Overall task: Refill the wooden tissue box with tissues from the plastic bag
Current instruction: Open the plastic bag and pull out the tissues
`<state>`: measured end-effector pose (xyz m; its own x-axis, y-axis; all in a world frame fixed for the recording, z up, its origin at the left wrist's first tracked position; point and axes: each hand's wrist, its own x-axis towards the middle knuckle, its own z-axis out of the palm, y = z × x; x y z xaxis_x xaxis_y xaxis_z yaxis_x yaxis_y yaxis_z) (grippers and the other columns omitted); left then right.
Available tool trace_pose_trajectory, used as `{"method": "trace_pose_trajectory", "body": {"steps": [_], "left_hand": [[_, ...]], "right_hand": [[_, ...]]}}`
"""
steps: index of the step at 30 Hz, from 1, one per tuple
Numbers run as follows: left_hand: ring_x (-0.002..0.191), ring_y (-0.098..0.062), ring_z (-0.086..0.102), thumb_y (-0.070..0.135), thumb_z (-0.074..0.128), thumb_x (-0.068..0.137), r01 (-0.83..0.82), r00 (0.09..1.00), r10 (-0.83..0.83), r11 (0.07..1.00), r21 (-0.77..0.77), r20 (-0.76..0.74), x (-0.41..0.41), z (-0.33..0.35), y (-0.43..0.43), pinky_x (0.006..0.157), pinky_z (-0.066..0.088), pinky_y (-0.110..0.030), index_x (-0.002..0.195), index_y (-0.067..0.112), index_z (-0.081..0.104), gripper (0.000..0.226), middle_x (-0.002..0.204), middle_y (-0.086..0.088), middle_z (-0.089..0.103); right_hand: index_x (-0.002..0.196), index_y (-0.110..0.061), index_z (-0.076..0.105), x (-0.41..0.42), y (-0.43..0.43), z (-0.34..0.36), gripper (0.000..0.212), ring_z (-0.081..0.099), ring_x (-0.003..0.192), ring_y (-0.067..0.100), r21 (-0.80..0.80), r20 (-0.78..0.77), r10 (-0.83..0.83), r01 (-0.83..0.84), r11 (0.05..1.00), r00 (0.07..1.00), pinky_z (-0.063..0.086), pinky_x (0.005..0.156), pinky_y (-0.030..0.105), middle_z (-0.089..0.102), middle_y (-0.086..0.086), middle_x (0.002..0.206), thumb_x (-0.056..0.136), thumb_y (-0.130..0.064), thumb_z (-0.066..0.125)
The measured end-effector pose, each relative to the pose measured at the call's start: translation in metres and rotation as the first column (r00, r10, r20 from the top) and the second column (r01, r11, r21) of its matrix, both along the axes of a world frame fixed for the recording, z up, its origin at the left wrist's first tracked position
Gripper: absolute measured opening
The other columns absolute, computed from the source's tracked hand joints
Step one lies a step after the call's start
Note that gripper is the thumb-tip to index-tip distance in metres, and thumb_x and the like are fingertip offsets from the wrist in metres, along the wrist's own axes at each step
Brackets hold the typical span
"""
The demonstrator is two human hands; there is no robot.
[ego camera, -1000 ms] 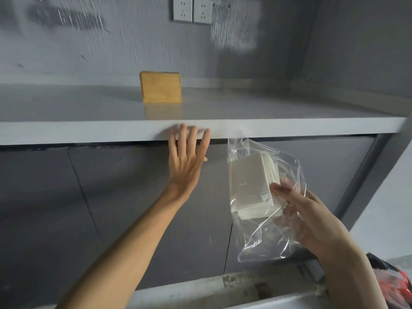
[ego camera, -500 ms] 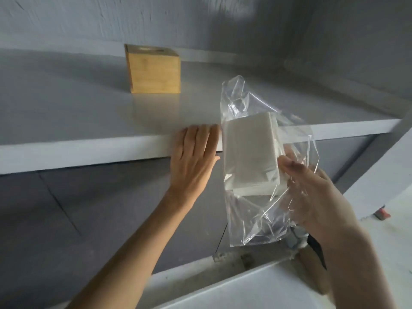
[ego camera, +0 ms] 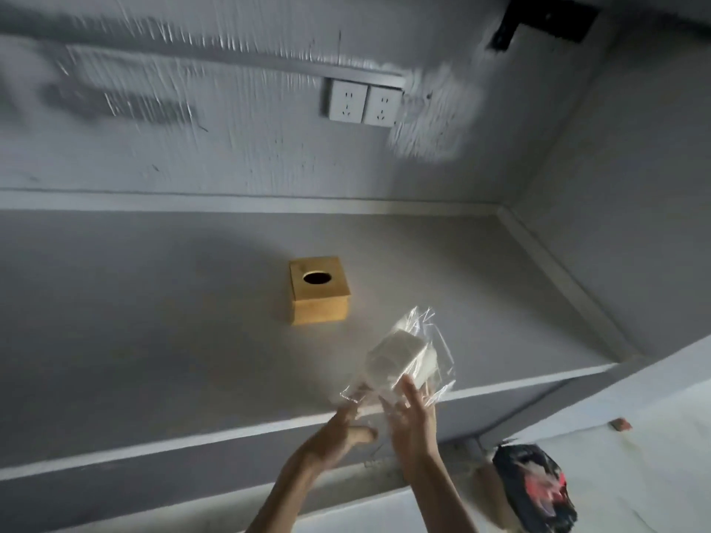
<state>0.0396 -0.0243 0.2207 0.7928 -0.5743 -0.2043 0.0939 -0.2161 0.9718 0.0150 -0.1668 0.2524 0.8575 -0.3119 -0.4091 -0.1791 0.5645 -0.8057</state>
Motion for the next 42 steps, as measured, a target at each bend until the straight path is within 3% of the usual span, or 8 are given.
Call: {"method": "trace_pose_trajectory", "body": {"steps": [3, 8, 13, 18, 22, 26, 35, 42], "left_hand": [[0.136, -0.033, 0.046, 0.022, 0.075, 0.079, -0.261, 0.891, -0.001, 0.817, -0.515, -0.454, -0.003, 0.063, 0.007, 0.115, 0.035, -0.042, 0.138, 0.008, 0.052, 0.065, 0.139, -0.017, 0.055], [0.113, -0.038, 0.065, 0.046, 0.085, 0.068, -0.526, 0.806, 0.337, 0.785, -0.327, -0.487, 0.022, 0.141, 0.016, 0.091, 0.058, -0.037, 0.131, -0.002, 0.055, 0.084, 0.123, -0.024, 0.066], [0.108, -0.034, 0.069, 0.039, 0.083, 0.072, -0.522, 0.821, 0.368, 0.793, -0.313, -0.435, 0.054, 0.191, 0.049, 0.080, 0.061, -0.043, 0.131, 0.008, 0.057, 0.072, 0.124, -0.015, 0.068], [0.098, -0.027, 0.068, 0.037, 0.080, 0.073, -0.543, 0.805, 0.419, 0.805, -0.240, -0.419, 0.084, 0.210, 0.075, 0.077, 0.061, -0.043, 0.121, 0.010, 0.060, 0.059, 0.115, -0.013, 0.067], [0.090, -0.027, 0.062, 0.052, 0.082, 0.070, -0.538, 0.813, 0.449, 0.824, -0.181, -0.370, 0.106, 0.218, 0.082, 0.078, 0.059, -0.046, 0.118, 0.010, 0.061, 0.067, 0.104, -0.014, 0.056], [0.084, -0.025, 0.061, 0.059, 0.080, 0.068, -0.477, 0.837, 0.399, 0.868, -0.141, -0.373, 0.120, 0.227, 0.086, 0.080, 0.059, -0.048, 0.110, 0.002, 0.056, 0.075, 0.093, -0.012, 0.048], [0.107, -0.036, 0.068, 0.007, 0.074, 0.080, -0.349, 0.849, 0.226, 0.919, -0.185, -0.477, 0.142, 0.237, 0.140, 0.071, 0.061, -0.047, 0.130, 0.031, 0.054, 0.060, 0.120, -0.006, 0.069], [0.101, -0.022, 0.069, 0.026, 0.055, 0.093, -0.300, 0.906, 0.221, 0.937, -0.179, -0.360, 0.172, 0.236, 0.151, 0.072, 0.055, -0.034, 0.135, 0.036, 0.052, 0.043, 0.110, 0.005, 0.071]], "right_hand": [[0.144, -0.014, 0.041, 0.009, 0.026, 0.046, 0.066, 0.066, 0.103, 0.027, -0.044, 0.091, 0.027, -0.023, 0.999, 0.996, 0.054, 0.088, 0.039, 0.062, 0.017, 0.123, 0.085, -0.016, 0.070], [0.143, -0.018, 0.039, 0.015, 0.035, 0.120, 0.069, 0.056, 0.125, 0.036, -0.140, 0.166, 0.201, -0.179, 0.974, 0.965, 0.044, 0.102, 0.044, 0.058, 0.023, 0.133, 0.082, -0.008, 0.070], [0.130, -0.019, 0.058, 0.029, -0.014, 0.149, 0.053, 0.051, 0.134, 0.028, 0.103, 0.101, 0.377, -0.386, 0.917, 0.921, 0.052, 0.099, 0.044, 0.055, 0.017, 0.141, 0.085, -0.044, 0.072], [0.146, -0.020, 0.041, 0.092, -0.076, 0.158, 0.108, 0.056, 0.128, 0.034, 0.154, 0.033, 0.355, -0.356, 0.922, 0.934, 0.039, 0.110, 0.057, 0.056, 0.012, 0.142, 0.059, -0.075, 0.075], [0.132, -0.015, 0.058, 0.137, -0.069, 0.189, 0.053, 0.070, 0.108, 0.027, -0.244, -0.001, 0.562, -0.546, 0.802, 0.827, 0.054, 0.093, 0.044, 0.072, 0.008, 0.120, 0.094, -0.051, 0.047], [0.114, -0.009, 0.068, 0.169, -0.045, 0.205, 0.022, 0.065, 0.082, 0.025, -0.422, -0.032, 0.551, -0.511, 0.749, 0.834, 0.048, 0.063, 0.029, 0.073, 0.009, 0.096, 0.096, -0.021, 0.062], [0.113, -0.005, 0.064, 0.178, -0.022, 0.197, 0.022, 0.053, 0.055, 0.011, -0.432, 0.185, 0.342, -0.237, 0.870, 0.921, 0.042, 0.046, 0.022, 0.060, 0.006, 0.072, 0.093, -0.011, 0.061], [0.113, -0.009, 0.060, 0.179, -0.007, 0.185, 0.023, 0.058, 0.060, 0.017, -0.462, 0.167, 0.289, -0.184, 0.868, 0.943, 0.046, 0.052, 0.028, 0.066, 0.007, 0.080, 0.093, 0.003, 0.058]]}}
